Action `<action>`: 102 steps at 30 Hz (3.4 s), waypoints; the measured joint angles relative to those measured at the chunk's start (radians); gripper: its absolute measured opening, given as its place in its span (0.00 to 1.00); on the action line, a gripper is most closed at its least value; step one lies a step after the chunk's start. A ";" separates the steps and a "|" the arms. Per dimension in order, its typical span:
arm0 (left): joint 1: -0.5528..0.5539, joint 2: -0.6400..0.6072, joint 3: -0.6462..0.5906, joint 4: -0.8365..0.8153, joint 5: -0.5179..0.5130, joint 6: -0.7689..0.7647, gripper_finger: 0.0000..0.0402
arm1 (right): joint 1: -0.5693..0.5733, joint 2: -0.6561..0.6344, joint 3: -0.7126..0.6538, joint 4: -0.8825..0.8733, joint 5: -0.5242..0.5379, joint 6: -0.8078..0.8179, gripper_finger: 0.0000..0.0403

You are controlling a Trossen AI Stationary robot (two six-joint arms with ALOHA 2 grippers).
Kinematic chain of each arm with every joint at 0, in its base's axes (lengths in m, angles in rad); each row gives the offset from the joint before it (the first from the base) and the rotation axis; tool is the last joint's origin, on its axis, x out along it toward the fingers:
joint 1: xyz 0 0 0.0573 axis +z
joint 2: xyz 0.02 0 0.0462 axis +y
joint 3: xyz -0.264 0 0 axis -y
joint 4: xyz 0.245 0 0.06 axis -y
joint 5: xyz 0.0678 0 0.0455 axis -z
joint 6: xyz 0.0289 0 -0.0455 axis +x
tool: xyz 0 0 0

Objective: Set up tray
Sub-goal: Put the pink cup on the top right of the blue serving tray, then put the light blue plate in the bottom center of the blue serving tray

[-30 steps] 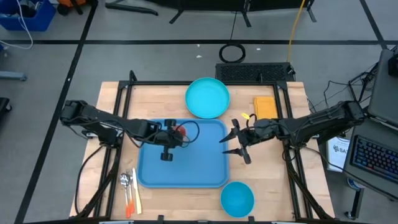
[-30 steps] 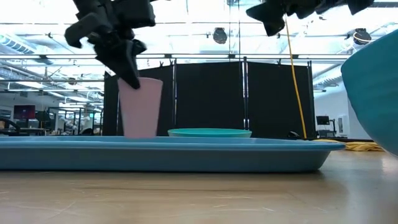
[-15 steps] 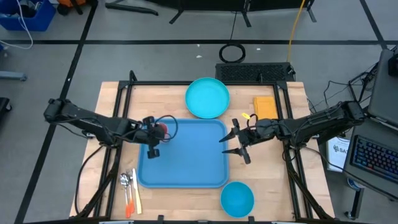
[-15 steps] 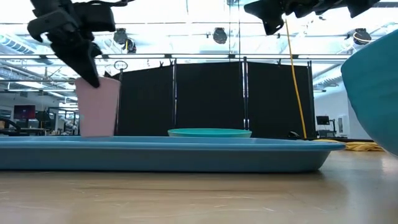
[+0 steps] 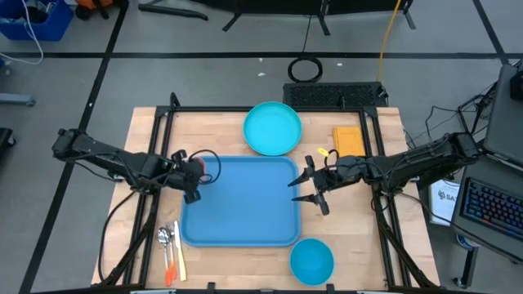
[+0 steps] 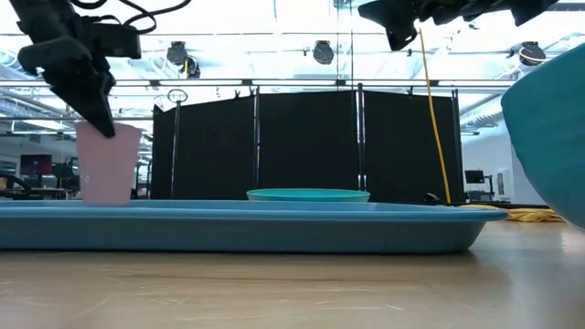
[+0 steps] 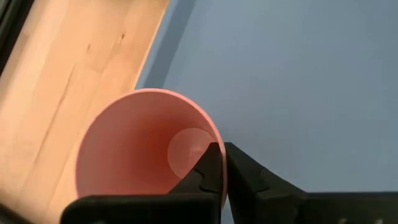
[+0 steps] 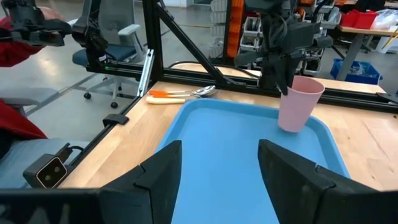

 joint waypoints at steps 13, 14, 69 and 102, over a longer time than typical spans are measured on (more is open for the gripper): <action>0.000 0.013 0.000 0.010 0.002 0.012 0.02 | 0.000 0.000 0.000 0.000 0.000 0.000 0.50; 0.000 0.013 0.000 0.010 0.002 0.013 0.01 | 0.000 0.000 0.000 0.000 0.000 0.000 0.50; 0.001 0.011 -0.013 0.120 -0.038 0.036 0.11 | 0.000 0.000 0.000 -0.001 0.000 0.000 0.50; -0.102 0.011 0.099 0.343 -0.125 0.154 0.29 | 0.000 0.040 0.000 0.038 0.135 -0.010 0.50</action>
